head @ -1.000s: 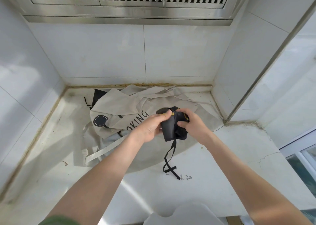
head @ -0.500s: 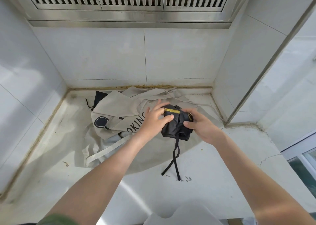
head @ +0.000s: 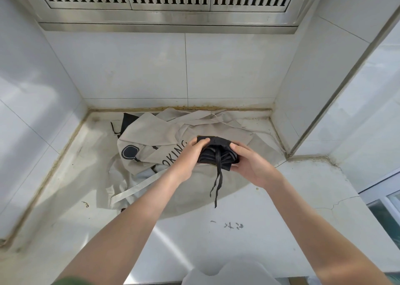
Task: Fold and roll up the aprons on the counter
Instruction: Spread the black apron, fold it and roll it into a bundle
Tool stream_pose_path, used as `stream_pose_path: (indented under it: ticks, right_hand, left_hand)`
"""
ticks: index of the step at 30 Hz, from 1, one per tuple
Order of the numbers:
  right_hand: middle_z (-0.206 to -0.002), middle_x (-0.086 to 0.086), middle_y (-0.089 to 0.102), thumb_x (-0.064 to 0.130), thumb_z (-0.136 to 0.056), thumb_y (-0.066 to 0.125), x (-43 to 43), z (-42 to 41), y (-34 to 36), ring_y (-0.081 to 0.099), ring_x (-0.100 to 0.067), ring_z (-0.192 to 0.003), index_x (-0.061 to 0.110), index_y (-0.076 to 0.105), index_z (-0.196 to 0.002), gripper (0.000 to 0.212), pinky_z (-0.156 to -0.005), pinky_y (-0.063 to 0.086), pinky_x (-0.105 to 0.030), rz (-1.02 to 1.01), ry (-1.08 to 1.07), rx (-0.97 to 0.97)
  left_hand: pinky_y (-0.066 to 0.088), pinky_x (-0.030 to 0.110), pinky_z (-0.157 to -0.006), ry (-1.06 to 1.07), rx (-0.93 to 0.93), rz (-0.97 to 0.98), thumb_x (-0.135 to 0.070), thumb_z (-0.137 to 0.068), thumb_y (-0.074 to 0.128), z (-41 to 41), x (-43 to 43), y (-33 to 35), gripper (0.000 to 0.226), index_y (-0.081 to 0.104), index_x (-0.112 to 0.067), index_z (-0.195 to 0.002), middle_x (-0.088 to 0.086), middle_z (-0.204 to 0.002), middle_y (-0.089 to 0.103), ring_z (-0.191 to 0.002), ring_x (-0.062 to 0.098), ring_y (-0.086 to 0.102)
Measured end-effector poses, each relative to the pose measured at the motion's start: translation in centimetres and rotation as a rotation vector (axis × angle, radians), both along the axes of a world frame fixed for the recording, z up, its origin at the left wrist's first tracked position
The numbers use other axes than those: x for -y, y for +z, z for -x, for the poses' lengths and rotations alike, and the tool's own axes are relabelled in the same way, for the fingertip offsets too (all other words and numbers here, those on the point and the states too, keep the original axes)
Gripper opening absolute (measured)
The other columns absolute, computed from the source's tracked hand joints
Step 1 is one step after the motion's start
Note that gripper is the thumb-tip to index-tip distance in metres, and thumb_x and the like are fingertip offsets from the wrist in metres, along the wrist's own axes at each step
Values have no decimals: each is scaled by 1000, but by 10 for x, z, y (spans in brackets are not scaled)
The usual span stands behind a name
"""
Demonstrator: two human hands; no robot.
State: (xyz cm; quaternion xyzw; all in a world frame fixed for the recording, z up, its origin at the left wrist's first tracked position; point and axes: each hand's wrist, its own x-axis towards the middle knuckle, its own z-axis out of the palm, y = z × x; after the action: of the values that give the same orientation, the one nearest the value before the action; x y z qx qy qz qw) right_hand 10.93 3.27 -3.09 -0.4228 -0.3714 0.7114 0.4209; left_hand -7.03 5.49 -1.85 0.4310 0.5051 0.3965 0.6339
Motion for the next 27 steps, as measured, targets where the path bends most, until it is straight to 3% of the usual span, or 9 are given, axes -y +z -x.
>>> stream_pose_path:
  ticks: [3, 9, 13, 16, 18, 20, 22, 25, 27]
  right_hand:
    - [-121, -19, 59, 2, -92, 50, -1, 5, -2, 60, -27, -105, 1, 45, -133, 41, -84, 55, -35, 40, -57, -8]
    - [-126, -11, 56, -12, -89, 48, 1, -13, -4, 62, -23, -107, 10, 40, -136, 53, -94, 52, -32, 61, -6, -64]
    - [-130, -18, 57, -7, -88, 52, -4, -13, 1, 58, -28, -117, 1, 46, -133, 46, -100, 48, -35, -27, 81, -24]
    - [-124, -21, 60, -8, -93, 43, -6, -2, 2, 60, -31, -113, -3, 51, -126, 35, -100, 48, -38, -20, -19, -13]
    - [-114, -21, 64, -8, -93, 41, -7, 6, 3, 64, -30, -103, -2, 55, -120, 31, -95, 50, -38, -8, -103, -31]
    - [-107, -17, 66, -7, -93, 43, -9, 12, 4, 66, -27, -95, -1, 56, -118, 29, -88, 53, -35, -6, -172, -48]
    - [-105, -14, 68, 2, -94, 51, -9, 16, 7, 67, -25, -95, 2, 57, -119, 26, -85, 55, -33, -20, -178, -33]
    - [-111, -11, 69, 15, -94, 55, -6, 15, 10, 66, -25, -105, 7, 58, -120, 27, -90, 54, -34, -17, -122, 28]
    - [-114, -13, 68, 15, -95, 54, -6, 9, 11, 65, -26, -107, 4, 55, -125, 32, -89, 55, -34, -11, -93, 47]
  left_hand:
    - [54, 29, -78, -87, 54, 25, -20, -94, 58, 0, 1, 0, 23, 61, -11, -114, 5, -99, 70, -93, 17, 67]
    - [50, 26, -76, -172, 100, 76, 5, -93, 45, 12, 5, 0, 25, 61, -12, -101, 4, -91, 66, -85, 14, 61]
    - [53, 29, -79, -187, 99, 55, 6, -94, 44, 13, 4, 3, 25, 60, -10, -104, 5, -95, 66, -87, 15, 62]
    - [55, 37, -79, -29, -20, 26, -6, -92, 54, -2, 3, 3, 13, 65, -13, -96, 8, -93, 69, -86, 21, 65]
    - [57, 35, -72, 126, -2, 34, -14, -87, 66, -13, 5, 0, 4, 65, -12, -91, 9, -88, 71, -85, 23, 68]
    - [59, 37, -76, 222, 109, 102, -21, -79, 77, -20, 5, -3, 34, 56, -9, -104, 8, -95, 71, -89, 21, 70]
    - [57, 39, -83, 181, 164, 157, -24, -79, 78, -24, 3, -4, 44, 57, -8, -114, 8, -102, 71, -93, 20, 70]
    - [55, 28, -73, 61, 106, 145, -17, -89, 67, -26, 5, 4, 9, 67, -16, -97, 2, -92, 72, -85, 14, 68]
    - [54, 26, -68, -14, 79, 113, -12, -92, 61, -20, 3, 5, 8, 66, -16, -96, 1, -90, 71, -83, 13, 67]
